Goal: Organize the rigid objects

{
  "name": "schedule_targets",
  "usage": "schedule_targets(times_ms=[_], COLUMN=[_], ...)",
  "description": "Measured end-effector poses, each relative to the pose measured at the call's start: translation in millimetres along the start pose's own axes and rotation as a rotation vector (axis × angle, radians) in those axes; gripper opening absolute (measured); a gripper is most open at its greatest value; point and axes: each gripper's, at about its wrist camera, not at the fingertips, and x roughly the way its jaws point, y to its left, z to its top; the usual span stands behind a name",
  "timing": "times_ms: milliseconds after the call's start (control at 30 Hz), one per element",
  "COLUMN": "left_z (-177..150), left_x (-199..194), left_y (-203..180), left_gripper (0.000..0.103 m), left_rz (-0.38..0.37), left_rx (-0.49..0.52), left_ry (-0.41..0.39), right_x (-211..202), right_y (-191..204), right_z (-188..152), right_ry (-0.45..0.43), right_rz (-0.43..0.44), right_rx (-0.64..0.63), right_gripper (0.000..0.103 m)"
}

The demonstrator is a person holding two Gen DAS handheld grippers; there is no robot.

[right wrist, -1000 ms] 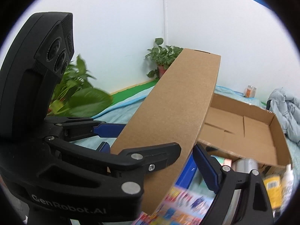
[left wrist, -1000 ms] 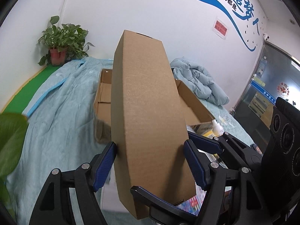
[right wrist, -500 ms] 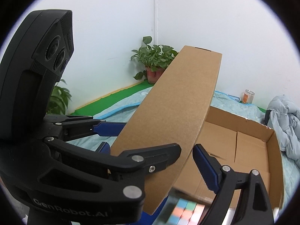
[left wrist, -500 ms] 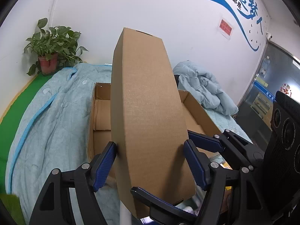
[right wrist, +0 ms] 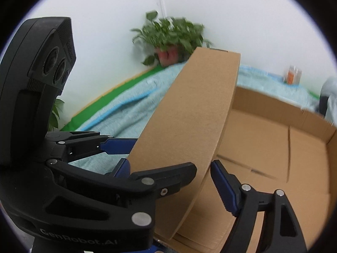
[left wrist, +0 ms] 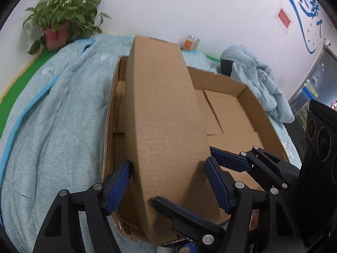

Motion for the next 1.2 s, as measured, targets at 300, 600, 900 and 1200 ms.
schedule_targets(times_ms=[300,600,900,1200], left_z=[-8,-22,-43,-99], left_x=[24,-7,-74,-143], left_y=[27,22,15,-34], left_gripper=[0.056,0.056,0.073,0.102], left_rz=[0.045,0.059,0.123,0.223], left_rx=[-0.03,-0.027,-0.028,0.044], left_ry=[0.047,-0.008,-0.163,-0.363], right_x=[41,32,21,-101], right_y=[-18,-16,-16,-24], right_z=[-6,-20,-18,-62], right_ry=[0.161,0.22,0.2,0.021], right_rz=[0.101,0.127,0.089,-0.233], right_rx=[0.116,0.165,0.155,0.168], right_gripper=[0.081,0.059,0.06,0.085])
